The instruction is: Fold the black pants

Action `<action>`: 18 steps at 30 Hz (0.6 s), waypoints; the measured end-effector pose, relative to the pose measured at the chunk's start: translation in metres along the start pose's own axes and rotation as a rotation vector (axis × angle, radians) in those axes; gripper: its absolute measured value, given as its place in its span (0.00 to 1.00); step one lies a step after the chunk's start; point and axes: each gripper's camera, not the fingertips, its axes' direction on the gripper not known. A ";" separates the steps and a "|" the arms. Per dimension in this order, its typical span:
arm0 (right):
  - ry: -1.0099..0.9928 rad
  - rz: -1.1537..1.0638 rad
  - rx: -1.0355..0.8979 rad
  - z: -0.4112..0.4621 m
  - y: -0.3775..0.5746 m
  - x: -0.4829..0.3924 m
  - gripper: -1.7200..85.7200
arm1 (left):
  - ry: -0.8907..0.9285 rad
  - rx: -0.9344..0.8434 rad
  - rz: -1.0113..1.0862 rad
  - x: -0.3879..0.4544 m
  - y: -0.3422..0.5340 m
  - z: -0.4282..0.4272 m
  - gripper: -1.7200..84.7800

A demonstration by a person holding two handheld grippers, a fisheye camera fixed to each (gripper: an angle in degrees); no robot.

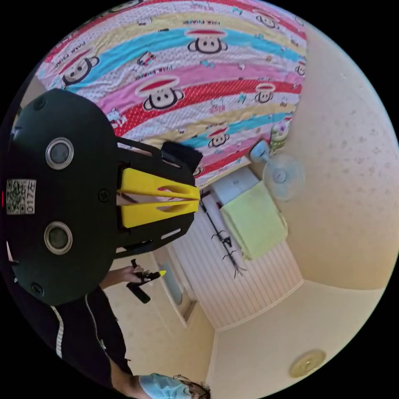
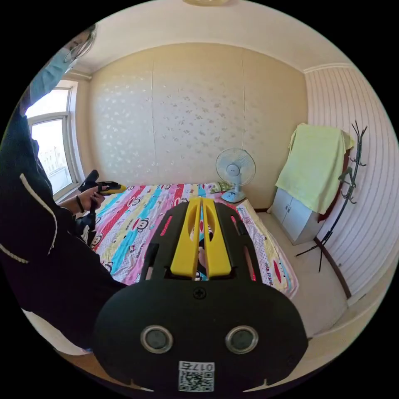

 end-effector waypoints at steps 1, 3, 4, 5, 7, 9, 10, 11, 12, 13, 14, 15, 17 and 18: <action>0.025 -0.015 -0.003 -0.008 0.004 0.000 0.05 | 0.044 -0.054 0.023 0.025 0.000 0.034 0.01; 0.218 -0.055 -0.012 -0.040 0.014 0.004 0.07 | 0.049 -0.115 0.114 0.066 -0.005 0.070 0.01; 0.262 -0.054 0.007 -0.047 0.016 0.007 0.08 | 0.034 -0.153 0.205 0.093 -0.013 0.088 0.01; 0.322 -0.050 0.070 -0.062 0.018 0.015 0.09 | 0.019 -0.170 0.258 0.106 -0.018 0.097 0.01; 0.323 0.023 0.178 -0.075 0.022 0.036 0.10 | -0.094 -0.167 0.445 0.158 -0.035 0.124 0.01; 0.172 0.110 0.222 -0.070 0.025 0.077 0.11 | -0.132 -0.067 0.586 0.195 -0.045 0.137 0.01; 0.123 0.134 0.209 -0.064 0.026 0.089 0.12 | -0.135 0.007 0.678 0.216 -0.051 0.146 0.01; 0.045 0.192 0.177 -0.048 0.029 0.113 0.13 | -0.140 0.041 0.710 0.225 -0.055 0.152 0.01; -0.009 0.258 0.162 -0.028 0.034 0.135 0.13 | -0.154 0.089 0.747 0.237 -0.065 0.168 0.01; -0.030 0.280 0.165 -0.018 0.037 0.145 0.14 | -0.178 0.105 0.755 0.240 -0.076 0.190 0.02; -0.059 0.306 0.184 0.005 0.045 0.161 0.15 | -0.194 0.107 0.749 0.238 -0.081 0.202 0.02; -0.072 0.327 0.197 0.031 0.053 0.176 0.16 | -0.241 0.097 0.722 0.226 -0.090 0.231 0.04; -0.091 0.390 0.165 0.077 0.065 0.197 0.17 | -0.349 -0.004 0.602 0.185 -0.106 0.282 0.06; -0.121 0.424 0.126 0.111 0.072 0.210 0.18 | -0.412 -0.147 0.412 0.146 -0.120 0.314 0.06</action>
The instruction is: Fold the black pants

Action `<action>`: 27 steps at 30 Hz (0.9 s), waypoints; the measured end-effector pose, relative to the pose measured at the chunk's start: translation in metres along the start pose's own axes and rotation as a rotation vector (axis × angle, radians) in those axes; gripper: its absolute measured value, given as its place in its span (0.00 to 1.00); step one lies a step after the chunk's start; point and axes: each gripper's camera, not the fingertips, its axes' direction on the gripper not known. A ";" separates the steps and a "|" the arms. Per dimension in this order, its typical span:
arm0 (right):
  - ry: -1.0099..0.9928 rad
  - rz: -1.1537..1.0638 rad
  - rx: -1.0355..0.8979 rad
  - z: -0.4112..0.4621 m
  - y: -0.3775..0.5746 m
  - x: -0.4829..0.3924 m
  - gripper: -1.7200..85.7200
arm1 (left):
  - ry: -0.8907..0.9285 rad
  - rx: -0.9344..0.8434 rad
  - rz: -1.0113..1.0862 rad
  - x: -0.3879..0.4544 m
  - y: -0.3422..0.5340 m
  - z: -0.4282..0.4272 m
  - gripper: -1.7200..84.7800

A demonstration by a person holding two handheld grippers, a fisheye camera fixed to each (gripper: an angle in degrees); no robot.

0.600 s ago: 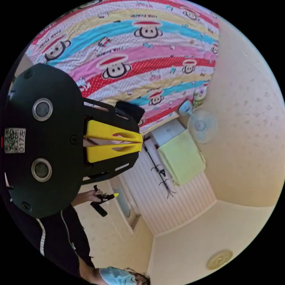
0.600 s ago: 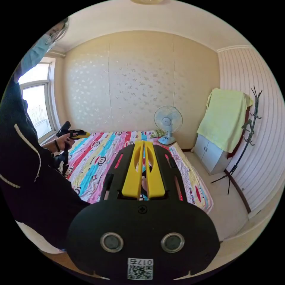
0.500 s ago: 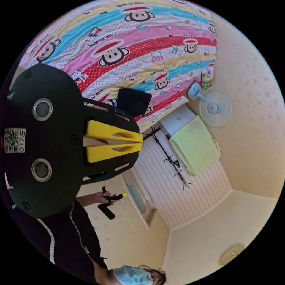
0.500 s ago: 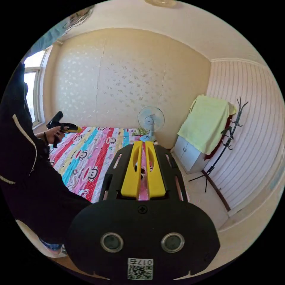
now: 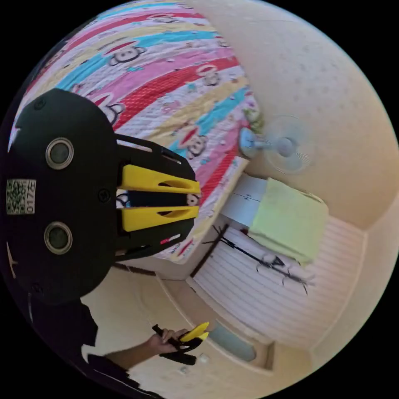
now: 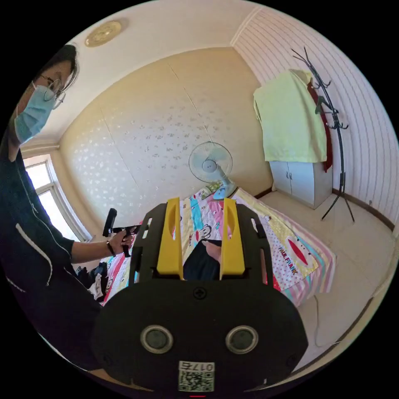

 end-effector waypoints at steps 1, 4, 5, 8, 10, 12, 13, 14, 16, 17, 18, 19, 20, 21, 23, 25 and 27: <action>-0.014 0.017 -0.023 0.016 0.002 0.009 0.18 | 0.024 -0.165 -0.136 -0.027 -0.002 0.037 0.06; -0.119 0.102 -0.189 0.098 0.010 0.049 0.17 | 0.010 -0.244 -0.199 -0.062 0.006 0.081 0.10; -0.168 0.121 -0.256 0.130 0.011 0.061 0.18 | 0.004 -0.263 -0.199 -0.067 0.006 0.088 0.11; -0.165 0.135 -0.425 0.204 0.016 0.078 0.19 | 0.039 -0.349 -0.199 -0.092 -0.006 0.120 0.15; -0.138 0.144 -0.491 0.242 0.022 0.088 0.19 | 0.081 -0.370 -0.176 -0.106 -0.019 0.144 0.15; -0.182 0.264 -0.586 0.290 0.036 0.115 0.17 | 0.106 -0.415 -0.220 -0.119 -0.027 0.169 0.15; -0.212 0.315 -0.609 0.302 0.042 0.125 0.17 | 0.124 -0.445 -0.258 -0.128 -0.029 0.187 0.14; -0.277 0.407 -0.645 0.325 0.054 0.142 0.16 | 0.131 -0.458 -0.276 -0.132 -0.030 0.196 0.14; -0.382 0.516 -0.653 0.351 0.069 0.163 0.15 | 0.141 -0.523 -0.348 -0.144 -0.026 0.231 0.15; -0.406 0.570 -0.621 0.360 0.073 0.172 0.15 | 0.140 -0.546 -0.367 -0.146 -0.023 0.239 0.15; -0.392 0.593 -0.599 0.365 0.072 0.177 0.15 | 0.131 -0.598 -0.409 -0.149 -0.016 0.253 0.15; -0.380 0.594 -0.598 0.367 0.070 0.178 0.16 | 0.140 -0.581 -0.473 -0.153 -0.008 0.257 0.15; -0.348 0.573 -0.592 0.367 0.063 0.177 0.16 | 0.159 -0.556 -0.508 -0.155 -0.004 0.256 0.15; -0.309 0.552 -0.564 0.362 0.052 0.175 0.16 | 0.182 -0.504 -0.592 -0.162 0.004 0.251 0.14; -0.258 0.540 -0.480 0.347 0.037 0.176 0.16 | 0.219 -0.448 -0.699 -0.172 0.015 0.242 0.14; -0.198 0.555 -0.415 0.334 0.027 0.182 0.16 | 0.296 -0.442 -0.734 -0.182 0.022 0.232 0.12; -0.185 0.564 -0.473 0.338 0.024 0.198 0.16 | 0.339 -0.478 -0.717 -0.187 0.022 0.228 0.11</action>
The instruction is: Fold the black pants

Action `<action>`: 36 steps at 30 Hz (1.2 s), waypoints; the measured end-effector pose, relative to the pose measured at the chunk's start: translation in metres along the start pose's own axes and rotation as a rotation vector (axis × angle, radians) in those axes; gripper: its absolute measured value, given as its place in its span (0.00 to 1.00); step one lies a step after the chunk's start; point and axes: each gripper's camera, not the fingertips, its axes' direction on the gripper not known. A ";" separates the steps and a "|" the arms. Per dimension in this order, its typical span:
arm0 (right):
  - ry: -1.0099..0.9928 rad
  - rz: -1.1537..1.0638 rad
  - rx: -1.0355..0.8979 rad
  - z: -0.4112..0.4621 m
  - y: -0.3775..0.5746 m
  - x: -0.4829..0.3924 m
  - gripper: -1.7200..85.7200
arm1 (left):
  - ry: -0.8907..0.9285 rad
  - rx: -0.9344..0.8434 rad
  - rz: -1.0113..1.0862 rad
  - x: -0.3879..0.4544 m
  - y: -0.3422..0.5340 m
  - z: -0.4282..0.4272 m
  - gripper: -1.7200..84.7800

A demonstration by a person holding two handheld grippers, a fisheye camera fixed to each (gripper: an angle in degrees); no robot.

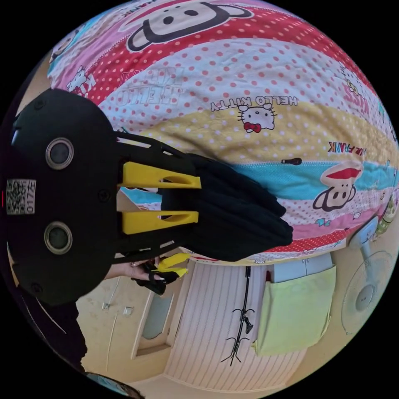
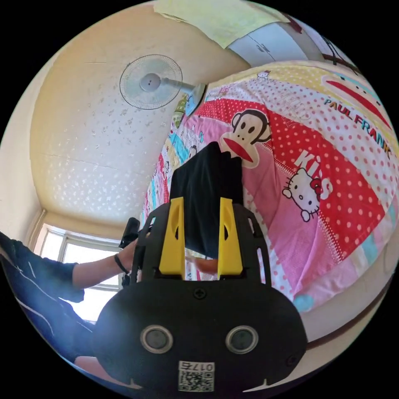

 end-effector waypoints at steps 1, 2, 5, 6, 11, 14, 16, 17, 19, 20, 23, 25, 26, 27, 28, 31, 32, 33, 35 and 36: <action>-0.004 0.012 -0.046 0.003 -0.004 0.005 0.15 | 0.002 -0.034 0.000 -0.002 0.000 -0.005 0.10; -0.037 0.023 -0.141 0.012 -0.012 0.016 0.15 | 0.005 -0.049 0.000 -0.002 0.000 -0.007 0.10; -0.098 0.020 -0.205 0.019 -0.025 0.023 0.11 | 0.020 -0.121 0.082 0.002 0.007 -0.019 0.09; -0.145 0.038 -0.236 0.020 -0.030 0.021 0.09 | 0.020 -0.141 0.133 0.007 0.014 -0.026 0.08; -0.394 -0.093 -0.159 -0.011 -0.037 -0.022 0.06 | 0.126 -0.066 0.266 0.003 0.061 -0.089 0.08; -0.918 -0.209 0.015 -0.036 -0.034 -0.045 0.05 | 0.307 -0.005 0.316 -0.020 0.101 -0.156 0.08; -1.149 -0.248 0.059 -0.037 -0.035 -0.065 0.05 | 0.397 0.083 0.405 -0.033 0.148 -0.220 0.08; -1.244 -0.308 0.031 -0.035 -0.039 -0.086 0.04 | 0.413 0.110 0.420 -0.036 0.161 -0.235 0.08; -1.314 -0.425 -0.003 -0.036 -0.046 -0.128 0.04 | 0.507 0.232 0.505 -0.048 0.215 -0.300 0.08; -1.379 -0.487 -0.029 -0.035 -0.051 -0.158 0.05 | 0.542 0.271 0.532 -0.052 0.228 -0.316 0.08; -1.483 -0.566 -0.113 -0.029 -0.062 -0.233 0.06 | 0.768 0.450 0.655 -0.070 0.286 -0.390 0.07; -1.460 -0.654 -0.174 -0.027 -0.062 -0.279 0.07 | 0.862 0.558 0.702 -0.085 0.320 -0.440 0.07; -1.496 -0.717 -0.181 -0.027 -0.059 -0.303 0.07 | 0.878 0.576 0.720 -0.088 0.328 -0.450 0.07; -1.533 -0.751 -0.173 -0.028 -0.056 -0.320 0.08 | 0.896 0.614 0.777 -0.093 0.345 -0.471 0.07; -1.549 -0.759 -0.162 -0.028 -0.053 -0.326 0.09 | 0.899 0.649 0.829 -0.097 0.362 -0.489 0.07; -1.583 -0.758 -0.069 -0.034 -0.041 -0.342 0.16 | 0.866 0.722 0.943 -0.097 0.400 -0.527 0.07; -1.562 -0.735 -0.034 -0.037 -0.037 -0.343 0.18 | 0.854 0.738 0.961 -0.096 0.407 -0.533 0.07; -1.520 -0.725 -0.012 -0.041 -0.032 -0.342 0.20 | 0.828 0.765 0.991 -0.094 0.419 -0.546 0.07; -1.414 -0.738 -0.005 -0.048 -0.022 -0.342 0.22 | 0.786 0.803 1.024 -0.092 0.433 -0.562 0.07; -1.333 -0.766 -0.013 -0.053 -0.011 -0.342 0.24 | 0.760 0.833 1.035 -0.091 0.441 -0.572 0.07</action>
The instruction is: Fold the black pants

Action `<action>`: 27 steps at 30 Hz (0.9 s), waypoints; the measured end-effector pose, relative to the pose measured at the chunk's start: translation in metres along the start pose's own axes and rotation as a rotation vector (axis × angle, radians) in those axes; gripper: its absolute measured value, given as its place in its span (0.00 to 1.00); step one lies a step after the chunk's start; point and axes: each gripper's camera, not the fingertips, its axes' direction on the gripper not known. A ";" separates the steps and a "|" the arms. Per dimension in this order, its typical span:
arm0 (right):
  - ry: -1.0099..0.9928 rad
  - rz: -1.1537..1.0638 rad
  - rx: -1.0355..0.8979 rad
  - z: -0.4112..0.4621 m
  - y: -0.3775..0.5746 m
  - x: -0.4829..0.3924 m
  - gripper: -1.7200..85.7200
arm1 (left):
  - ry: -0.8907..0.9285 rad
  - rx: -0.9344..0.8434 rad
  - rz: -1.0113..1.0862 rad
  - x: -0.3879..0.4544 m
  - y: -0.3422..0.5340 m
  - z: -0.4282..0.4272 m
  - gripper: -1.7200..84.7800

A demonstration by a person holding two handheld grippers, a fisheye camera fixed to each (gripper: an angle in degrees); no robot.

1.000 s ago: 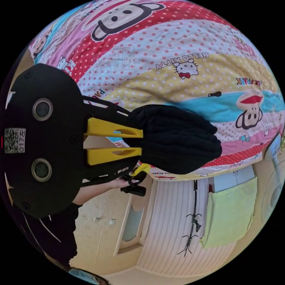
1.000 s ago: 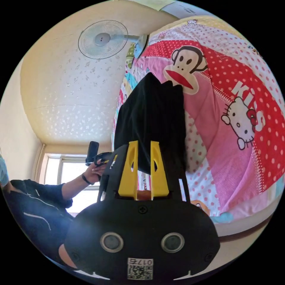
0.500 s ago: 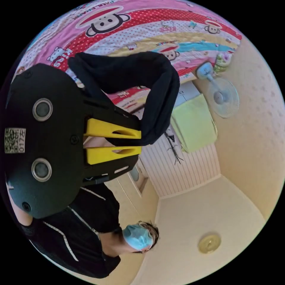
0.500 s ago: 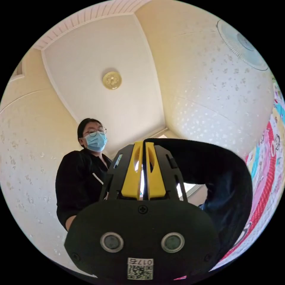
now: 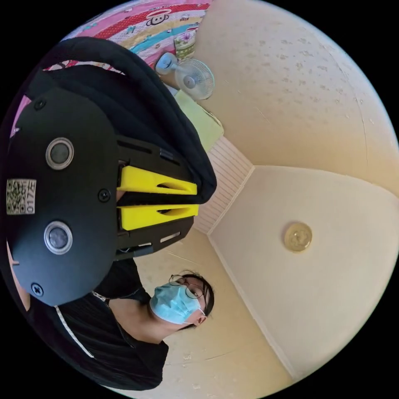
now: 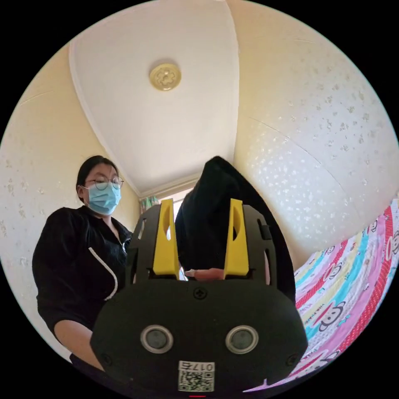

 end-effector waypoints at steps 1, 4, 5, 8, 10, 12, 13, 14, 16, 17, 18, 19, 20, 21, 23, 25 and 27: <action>0.032 -0.001 -0.027 0.003 0.004 -0.005 0.26 | -0.026 0.016 0.015 0.007 -0.006 -0.006 0.07; 0.188 -0.036 -0.120 0.019 0.032 -0.035 0.29 | -0.085 0.098 0.055 0.020 -0.018 -0.020 0.07; 0.259 -0.055 -0.128 0.025 0.046 -0.047 0.30 | -0.091 0.120 0.060 0.022 -0.020 -0.023 0.07; 0.424 0.055 -0.043 0.027 0.082 -0.059 0.33 | -0.089 0.202 0.066 0.028 -0.026 -0.033 0.07; 0.395 0.185 0.052 0.020 0.101 -0.054 0.33 | -0.087 0.226 0.100 0.037 -0.031 -0.033 0.07; 0.262 0.355 0.050 0.016 0.114 -0.035 0.32 | -0.076 0.228 0.125 0.043 -0.035 -0.029 0.07; 0.205 0.419 0.039 0.016 0.116 -0.027 0.32 | -0.062 0.231 0.141 0.047 -0.037 -0.025 0.07; 0.080 0.525 0.056 0.018 0.123 -0.012 0.31 | -0.056 0.235 0.149 0.049 -0.038 -0.024 0.07; -0.157 0.614 0.174 0.027 0.134 0.003 0.27 | -0.038 0.250 0.151 0.054 -0.038 -0.018 0.07; -0.313 0.625 0.269 0.035 0.139 0.008 0.24 | -0.036 0.255 0.142 0.055 -0.037 -0.018 0.07; -0.428 0.620 0.343 0.042 0.139 0.012 0.20 | -0.035 0.264 0.121 0.055 -0.034 -0.017 0.07; -0.463 0.614 0.367 0.045 0.137 0.012 0.18 | -0.036 0.266 0.088 0.053 -0.029 -0.019 0.07; -0.497 0.583 0.398 0.046 0.130 0.012 0.13 | -0.030 0.267 0.066 0.051 -0.027 -0.022 0.07; -0.512 0.528 0.415 0.043 0.120 0.007 0.08 | -0.027 0.274 0.016 0.045 -0.020 -0.030 0.08; -0.567 0.430 0.429 0.034 0.104 -0.003 0.07 | -0.062 0.285 -0.052 0.036 -0.008 -0.049 0.09; -0.616 0.372 0.472 0.019 0.091 -0.015 0.06 | -0.136 0.287 -0.123 0.023 0.014 -0.085 0.15; -0.535 0.269 0.535 -0.011 0.073 -0.034 0.05 | -0.177 0.251 -0.178 0.011 0.037 -0.112 0.26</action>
